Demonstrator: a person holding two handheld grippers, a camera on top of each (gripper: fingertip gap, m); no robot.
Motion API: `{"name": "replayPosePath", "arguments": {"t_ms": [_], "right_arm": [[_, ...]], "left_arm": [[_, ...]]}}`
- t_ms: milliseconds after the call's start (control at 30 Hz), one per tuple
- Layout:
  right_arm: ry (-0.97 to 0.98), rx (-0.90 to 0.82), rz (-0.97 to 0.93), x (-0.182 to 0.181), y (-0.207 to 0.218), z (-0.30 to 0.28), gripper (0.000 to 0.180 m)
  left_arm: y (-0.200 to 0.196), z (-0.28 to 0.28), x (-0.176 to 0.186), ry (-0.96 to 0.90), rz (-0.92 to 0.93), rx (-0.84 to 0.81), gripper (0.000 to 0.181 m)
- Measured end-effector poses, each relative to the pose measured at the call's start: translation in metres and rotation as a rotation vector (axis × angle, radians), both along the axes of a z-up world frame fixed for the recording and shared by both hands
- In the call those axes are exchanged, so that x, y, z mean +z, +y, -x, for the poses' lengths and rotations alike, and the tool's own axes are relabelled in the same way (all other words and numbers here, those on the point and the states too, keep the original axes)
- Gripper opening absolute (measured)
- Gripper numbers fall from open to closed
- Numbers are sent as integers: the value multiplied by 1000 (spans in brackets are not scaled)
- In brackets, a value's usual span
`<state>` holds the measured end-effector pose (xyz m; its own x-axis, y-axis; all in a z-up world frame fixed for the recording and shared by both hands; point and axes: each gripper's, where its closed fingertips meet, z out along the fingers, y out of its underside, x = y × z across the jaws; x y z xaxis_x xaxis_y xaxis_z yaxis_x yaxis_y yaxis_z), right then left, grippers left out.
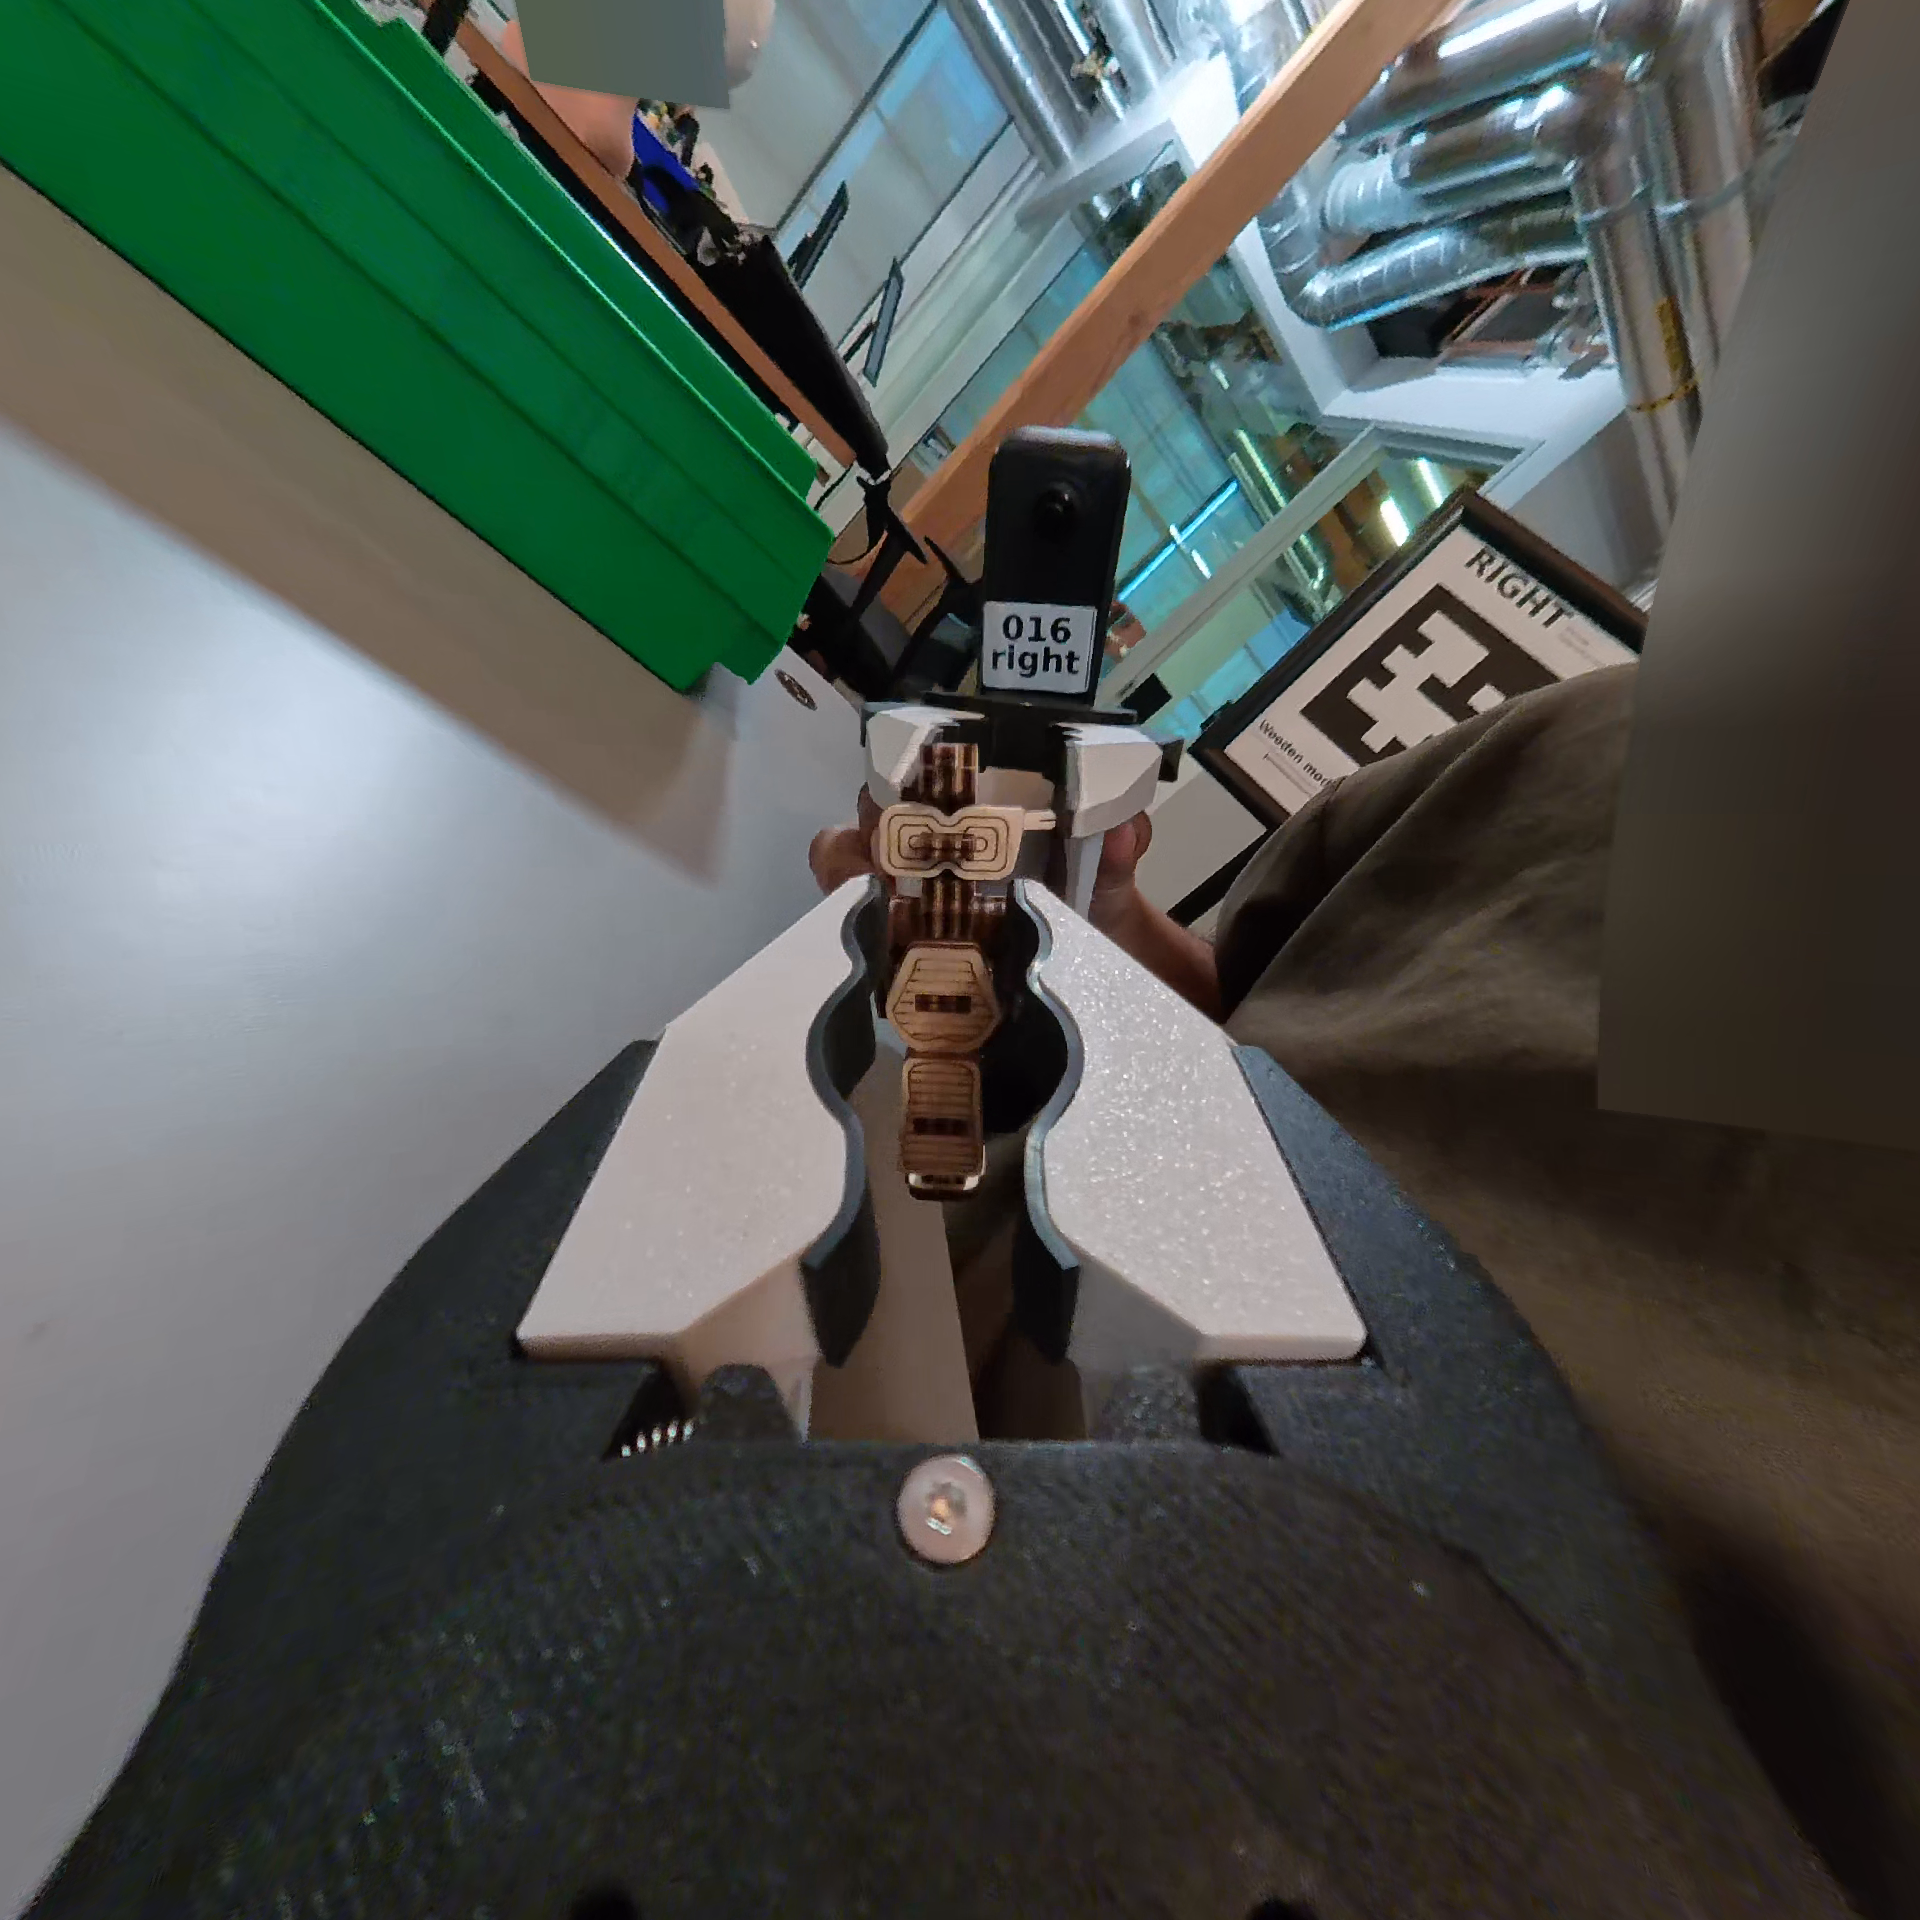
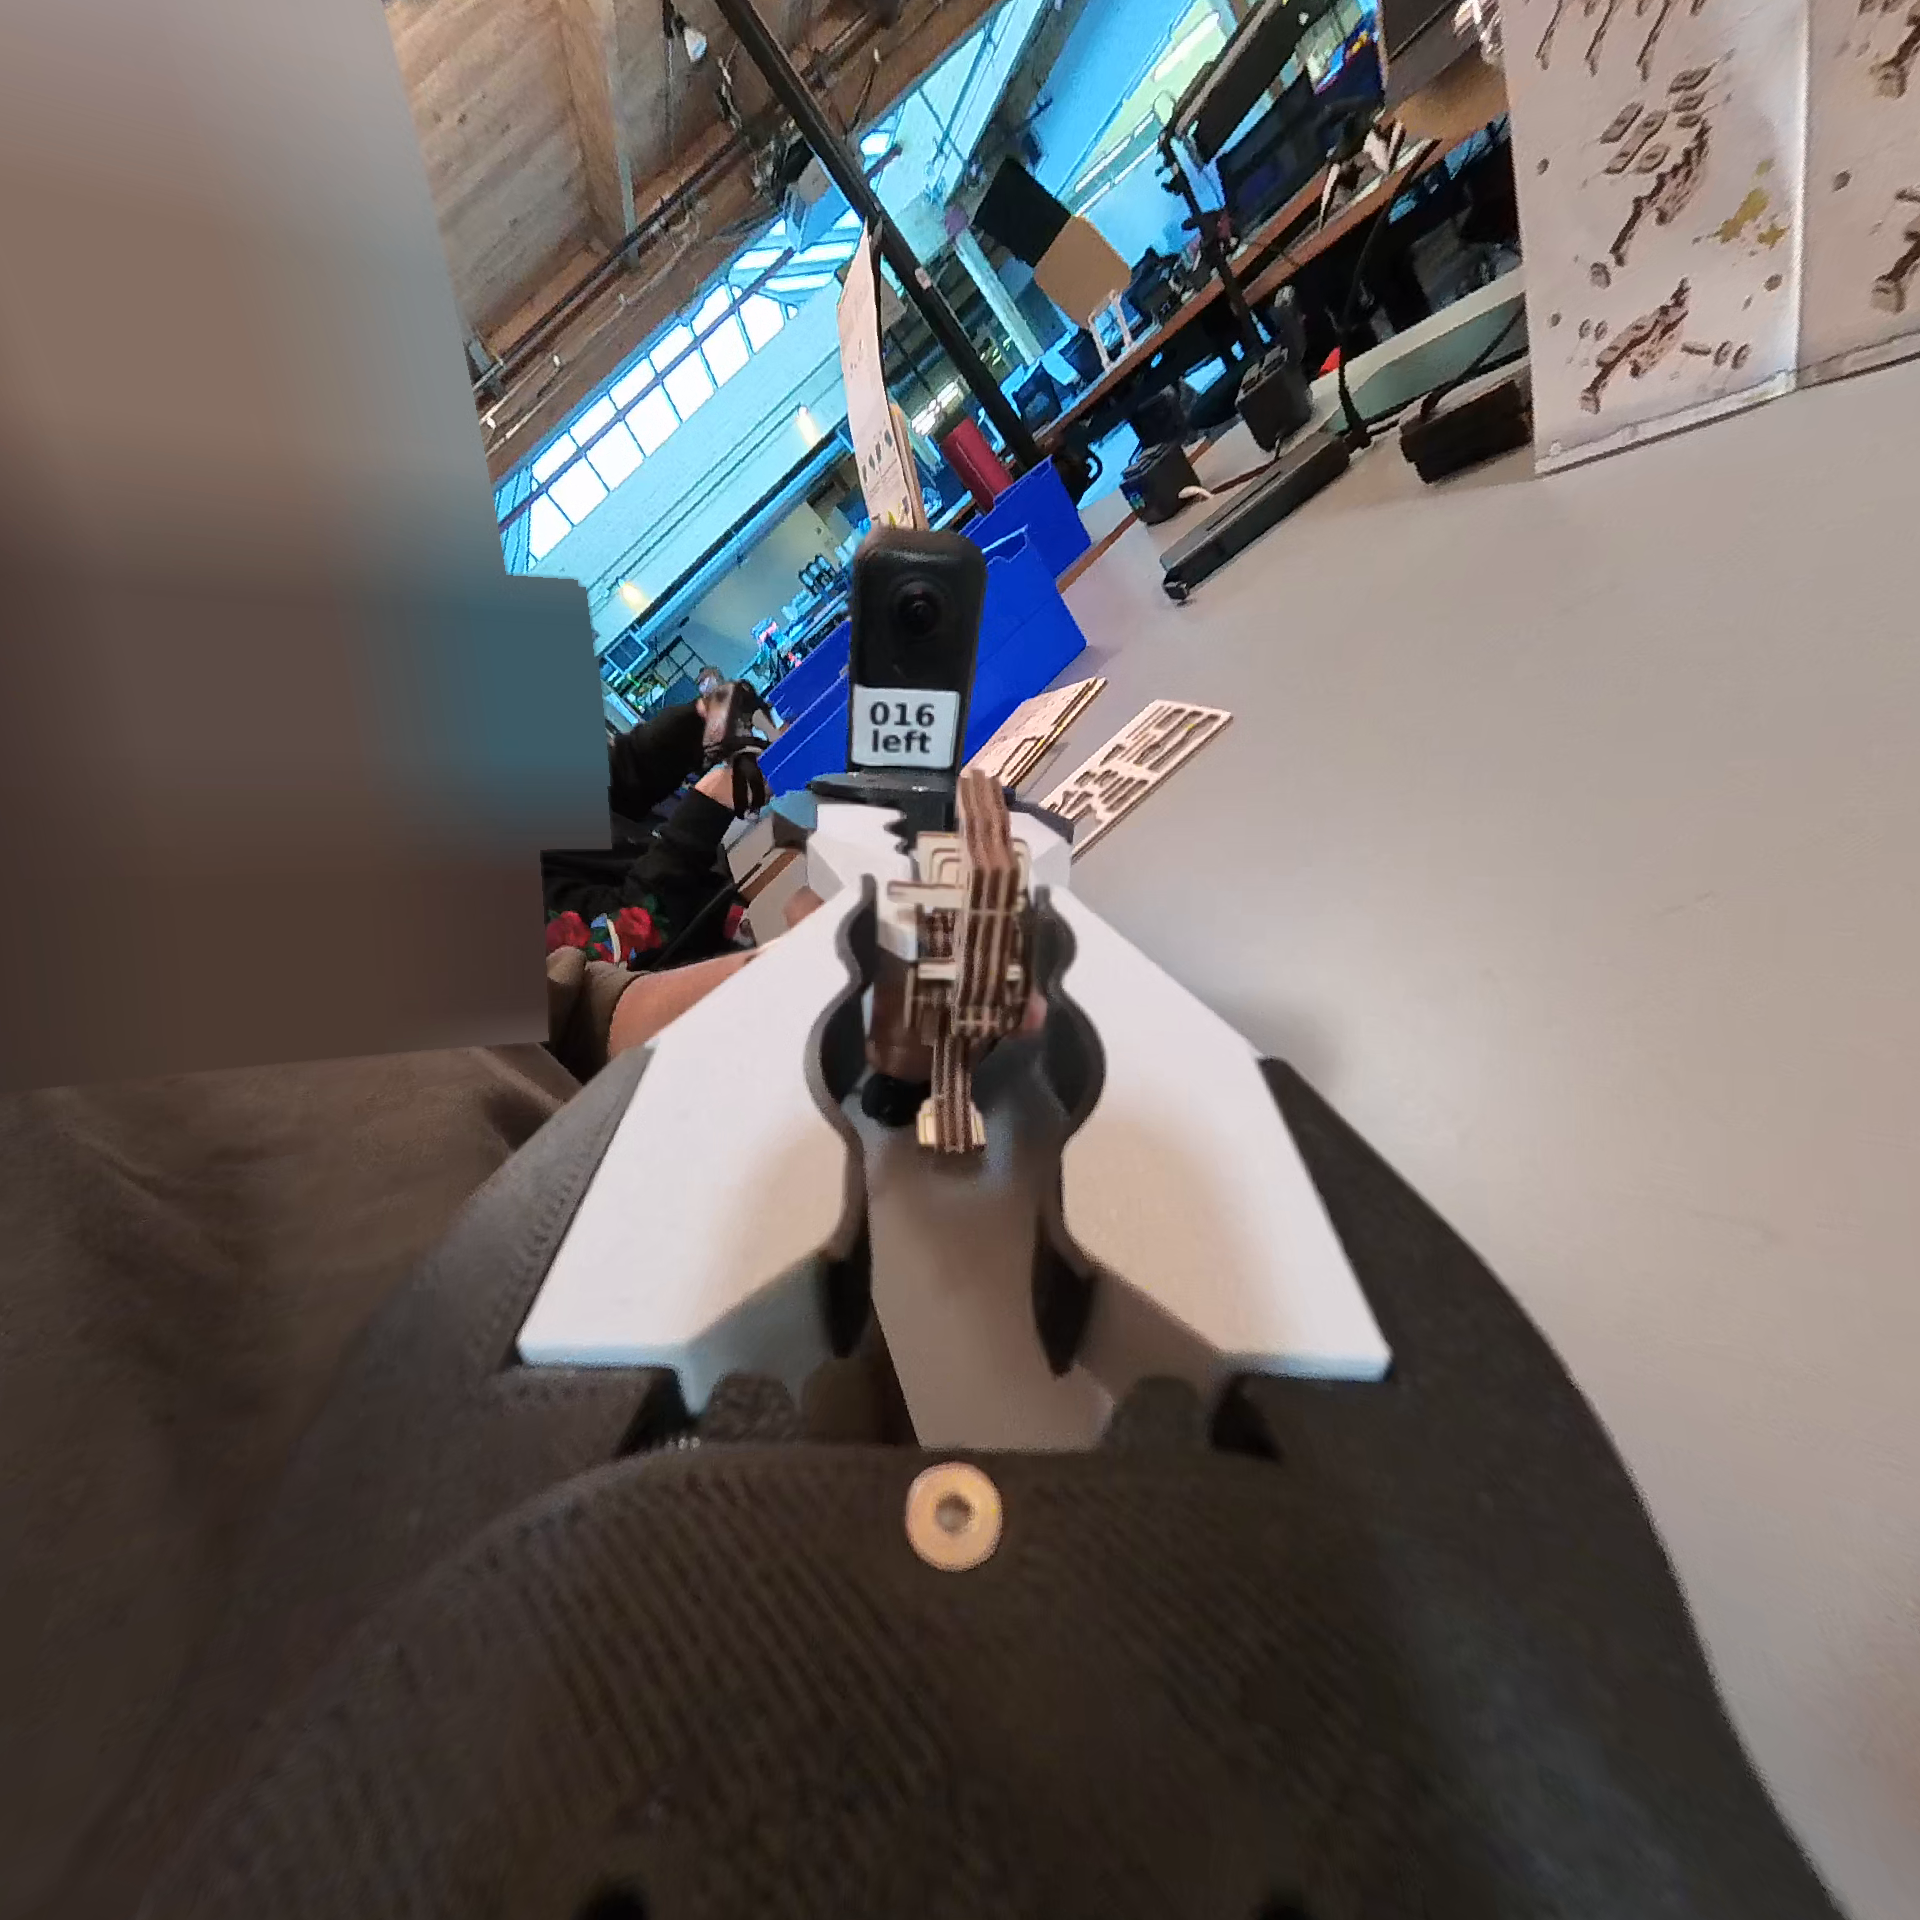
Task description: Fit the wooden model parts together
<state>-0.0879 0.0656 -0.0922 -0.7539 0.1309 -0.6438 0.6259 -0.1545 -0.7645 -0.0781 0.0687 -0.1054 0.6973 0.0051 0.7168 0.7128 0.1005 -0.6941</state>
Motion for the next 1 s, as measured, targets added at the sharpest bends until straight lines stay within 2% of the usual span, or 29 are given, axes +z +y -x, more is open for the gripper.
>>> {"name": "replayPosePath", "arguments": {"t_ms": [200,333,1000], "right_arm": [[-31,2,30,3,2,1,33],[-9,3,12,2,1,-2,23],[32,4,-66,-3,1,-2,22]], "left_arm": [[-1,1,1,2,0,7,18],[2,-1,1,9,9,11,18],[5,-1,-4,39,62,19,19]]}}
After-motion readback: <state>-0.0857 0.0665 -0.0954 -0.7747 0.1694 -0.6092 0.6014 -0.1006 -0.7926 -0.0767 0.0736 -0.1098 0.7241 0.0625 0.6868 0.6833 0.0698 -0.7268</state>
